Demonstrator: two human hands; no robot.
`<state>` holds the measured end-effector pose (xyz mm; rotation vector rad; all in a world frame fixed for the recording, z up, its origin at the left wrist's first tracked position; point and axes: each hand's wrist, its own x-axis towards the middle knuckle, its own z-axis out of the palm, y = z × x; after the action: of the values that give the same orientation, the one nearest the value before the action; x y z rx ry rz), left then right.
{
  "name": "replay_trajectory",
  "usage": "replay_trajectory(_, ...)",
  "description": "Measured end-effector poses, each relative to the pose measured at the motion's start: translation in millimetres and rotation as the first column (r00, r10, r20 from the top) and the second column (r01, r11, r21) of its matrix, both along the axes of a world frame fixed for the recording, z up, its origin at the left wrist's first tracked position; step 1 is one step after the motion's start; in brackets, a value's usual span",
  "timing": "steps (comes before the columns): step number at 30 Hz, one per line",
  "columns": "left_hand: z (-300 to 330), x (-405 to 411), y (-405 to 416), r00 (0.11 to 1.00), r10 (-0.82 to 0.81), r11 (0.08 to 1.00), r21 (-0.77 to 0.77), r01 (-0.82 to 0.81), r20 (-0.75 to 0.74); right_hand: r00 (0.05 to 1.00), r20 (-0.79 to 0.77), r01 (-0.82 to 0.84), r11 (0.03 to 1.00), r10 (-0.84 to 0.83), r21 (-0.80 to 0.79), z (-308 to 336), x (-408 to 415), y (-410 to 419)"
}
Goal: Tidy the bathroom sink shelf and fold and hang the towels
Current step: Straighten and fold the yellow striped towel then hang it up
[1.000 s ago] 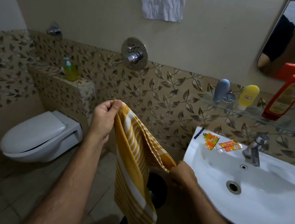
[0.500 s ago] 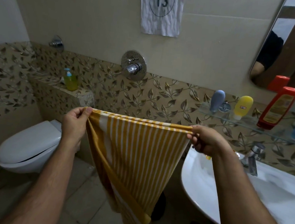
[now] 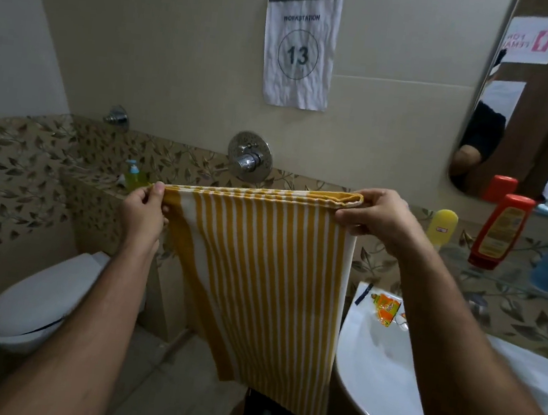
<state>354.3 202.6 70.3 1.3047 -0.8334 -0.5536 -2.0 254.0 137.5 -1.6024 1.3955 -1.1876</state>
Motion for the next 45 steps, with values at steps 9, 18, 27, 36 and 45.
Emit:
replay_trajectory(9,34,-7,0,0.995,0.065,0.989,-0.137,-0.054,0.072,0.988,-0.097,0.076,0.921,-0.122,-0.383,8,-9,1)
replay_trajectory(18,66,-12,13,0.985,0.078,0.974,-0.221,-0.042,0.155,0.923,0.362,-0.07,0.982,0.131,-0.174,33,4,-1)
replay_trajectory(27,81,18,45,0.966,-0.257,0.906,-0.343,0.247,0.018,0.882,0.25,-0.421,0.906,0.399,0.042,59,-21,21)
replay_trajectory(36,39,6,13,0.777,-0.548,0.757,0.21,0.618,-0.309,0.753,0.64,-0.214,0.977,0.154,0.017,77,58,-23)
replay_trajectory(45,-72,-11,27,0.643,-0.529,0.742,0.066,0.667,-0.554,0.796,0.598,-0.021,0.983,-0.094,0.183,25,43,-49)
